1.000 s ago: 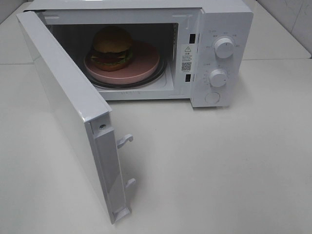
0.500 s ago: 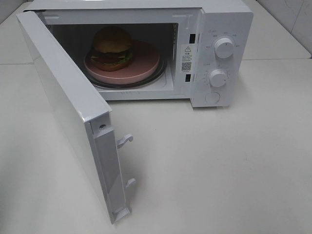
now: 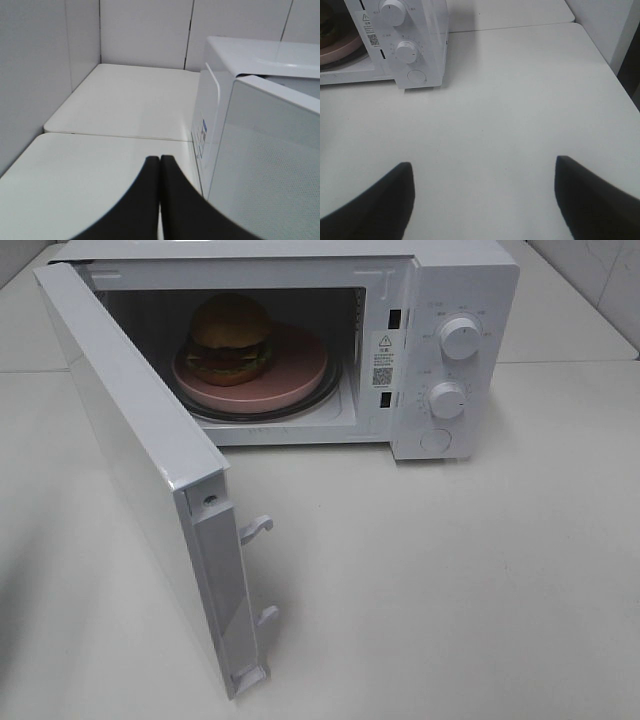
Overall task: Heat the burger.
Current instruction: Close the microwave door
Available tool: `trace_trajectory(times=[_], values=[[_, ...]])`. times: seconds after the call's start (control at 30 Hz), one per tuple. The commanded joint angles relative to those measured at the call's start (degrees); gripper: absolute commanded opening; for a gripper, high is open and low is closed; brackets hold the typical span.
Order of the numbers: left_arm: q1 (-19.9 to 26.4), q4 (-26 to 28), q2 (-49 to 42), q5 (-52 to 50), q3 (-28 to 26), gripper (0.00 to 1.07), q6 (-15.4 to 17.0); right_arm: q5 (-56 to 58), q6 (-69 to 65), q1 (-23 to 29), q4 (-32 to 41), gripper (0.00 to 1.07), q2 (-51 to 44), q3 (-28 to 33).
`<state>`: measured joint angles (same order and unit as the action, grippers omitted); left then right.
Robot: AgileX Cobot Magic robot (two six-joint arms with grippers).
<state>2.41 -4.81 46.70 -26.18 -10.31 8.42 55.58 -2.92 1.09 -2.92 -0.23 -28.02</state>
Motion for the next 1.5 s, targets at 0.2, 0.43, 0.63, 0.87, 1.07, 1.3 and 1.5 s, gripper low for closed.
trace_trajectory(times=[0.2, 0.43, 0.63, 0.87, 1.07, 1.3, 1.5], values=[[-0.11, -19.25, 19.19, -16.27, -2.06, 0.0, 10.2, -0.34, 0.46, -0.34, -0.06, 0.76, -1.66, 0.06], [-0.11, -28.42, 28.02, -18.74, -5.9, 0.0, 11.57, -0.34, 0.46, -0.34, -0.06, 0.76, -1.66, 0.06], [-0.11, -37.99, 32.09, -18.85, -10.14, 0.0, 18.96, -0.34, 0.46, -0.34, -0.06, 0.76, -1.66, 0.06], [-4.35, -38.96, 34.15, -18.05, -12.26, 0.0, 18.33, -0.34, 0.46, -0.34, -0.06, 0.76, -1.66, 0.06], [-7.1, -36.73, 36.73, -17.7, -12.55, 0.0, 16.04, -0.34, 0.46, -0.34, -0.06, 0.76, -1.66, 0.06], [-7.45, -35.7, 36.84, -17.76, -12.61, 0.0, 15.64, -0.34, 0.46, -0.34, -0.06, 0.76, -1.66, 0.06], [-10.43, -34.61, 39.88, -17.88, -14.44, 0.0, 14.61, -0.34, 0.46, -0.34, -0.06, 0.76, -1.66, 0.06]])
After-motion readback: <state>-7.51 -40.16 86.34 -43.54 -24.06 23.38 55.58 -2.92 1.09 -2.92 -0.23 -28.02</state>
